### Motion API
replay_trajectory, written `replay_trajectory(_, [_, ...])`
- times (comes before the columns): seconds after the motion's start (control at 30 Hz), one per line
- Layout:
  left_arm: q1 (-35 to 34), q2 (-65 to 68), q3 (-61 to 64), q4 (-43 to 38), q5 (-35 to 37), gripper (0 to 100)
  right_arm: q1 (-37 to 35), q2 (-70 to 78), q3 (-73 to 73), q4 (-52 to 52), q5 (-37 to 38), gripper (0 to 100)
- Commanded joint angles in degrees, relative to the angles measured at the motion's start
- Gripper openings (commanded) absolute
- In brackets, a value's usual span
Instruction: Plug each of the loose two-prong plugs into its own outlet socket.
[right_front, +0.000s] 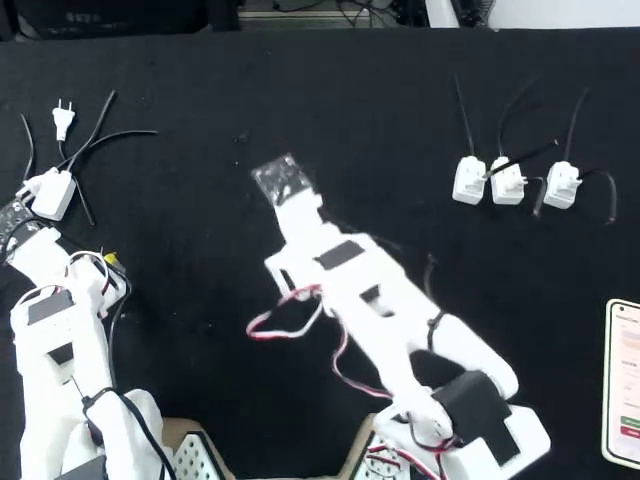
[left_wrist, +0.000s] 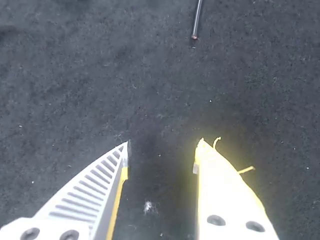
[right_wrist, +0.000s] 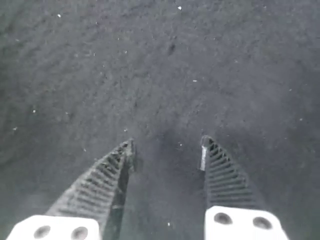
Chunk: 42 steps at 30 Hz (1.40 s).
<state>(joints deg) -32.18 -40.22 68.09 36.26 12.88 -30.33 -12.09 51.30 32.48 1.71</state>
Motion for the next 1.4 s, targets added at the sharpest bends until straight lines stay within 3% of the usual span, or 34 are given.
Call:
replay_trajectory(0.0, [0.57, -1.05, -0.66, -1.14, 0.35, 22, -1.14, -4.79, 2.33, -5.36, 0.09, 18.8])
replay_trajectory(0.17, [1.45, -0.79, -0.48, -1.14, -2.29, 22, -1.14, -11.47, 6.73, -6.24, 0.09, 18.8])
replay_trajectory(0.5, [3.12, -0.79, -5.58, 0.70, -8.26, 22, -0.88, -17.80, 17.45, -20.48, 0.53, 18.8])
replay_trajectory(0.73, [-1.63, 1.41, -28.26, 16.70, -18.20, 22, -0.88, -17.80, 17.54, -20.66, 0.53, 18.8])
replay_trajectory(0.97, [-2.07, 20.66, -50.51, 29.54, -24.53, 22, -0.88, -17.80, 17.63, -20.66, 0.53, 18.8])
replay_trajectory(1.2, [-2.42, 39.82, -67.38, 30.68, -34.02, 22, -0.88, -17.80, 17.63, -20.66, 0.53, 18.8])
replay_trajectory(1.37, [-3.21, 50.20, -76.88, 31.21, -35.43, 22, -0.88, -17.80, 17.63, -20.75, 0.53, 18.8])
